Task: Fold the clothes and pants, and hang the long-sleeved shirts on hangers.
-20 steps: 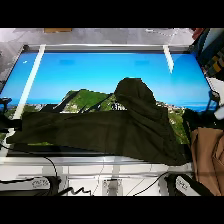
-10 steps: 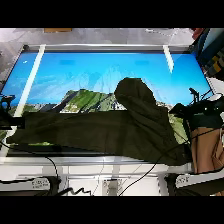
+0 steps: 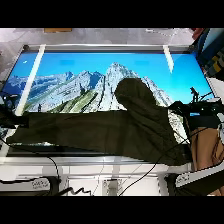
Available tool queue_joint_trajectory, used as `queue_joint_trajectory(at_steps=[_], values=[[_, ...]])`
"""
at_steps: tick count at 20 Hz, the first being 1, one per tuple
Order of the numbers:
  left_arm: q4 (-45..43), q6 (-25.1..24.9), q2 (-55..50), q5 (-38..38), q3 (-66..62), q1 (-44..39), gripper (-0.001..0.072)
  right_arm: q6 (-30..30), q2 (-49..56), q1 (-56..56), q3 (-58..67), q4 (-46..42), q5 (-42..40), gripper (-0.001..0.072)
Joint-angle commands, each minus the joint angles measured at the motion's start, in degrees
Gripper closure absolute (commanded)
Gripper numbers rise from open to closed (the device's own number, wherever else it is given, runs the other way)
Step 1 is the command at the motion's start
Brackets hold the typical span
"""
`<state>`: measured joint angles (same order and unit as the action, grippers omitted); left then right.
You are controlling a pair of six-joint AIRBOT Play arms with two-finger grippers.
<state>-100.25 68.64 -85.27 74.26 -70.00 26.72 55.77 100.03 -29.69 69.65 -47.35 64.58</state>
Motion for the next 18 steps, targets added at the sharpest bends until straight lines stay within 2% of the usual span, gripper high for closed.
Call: queue_joint_trajectory(at_steps=[1,7,10,11,13,18], values=[[0.0,0.0,0.0,0.2,-0.1,-1.8,0.0104,-4.5,1.7,1.1,0.0,1.8,1.6,0.0154],[0.0,0.0,0.0,0.2,-0.1,-5.4,0.0104,-14.2,3.0,4.3,0.0,2.1,8.7,0.017],[0.0,0.0,0.0,0.2,-0.1,-8.9,0.0104,-15.6,2.9,5.4,0.4,2.5,8.4,0.0557],[0.0,0.0,0.0,0.1,-0.1,-10.2,0.0104,-15.6,2.9,5.4,0.9,2.5,8.6,0.0621],[0.0,0.0,0.0,-0.7,-0.1,-13.2,0.0104,-15.6,1.6,5.4,1.9,2.5,9.1,0.0668],[0.0,5.9,0.0,-5.9,-0.8,-20.6,0.0104,-15.3,-9.3,5.4,2.7,1.8,10.1,0.0669]])
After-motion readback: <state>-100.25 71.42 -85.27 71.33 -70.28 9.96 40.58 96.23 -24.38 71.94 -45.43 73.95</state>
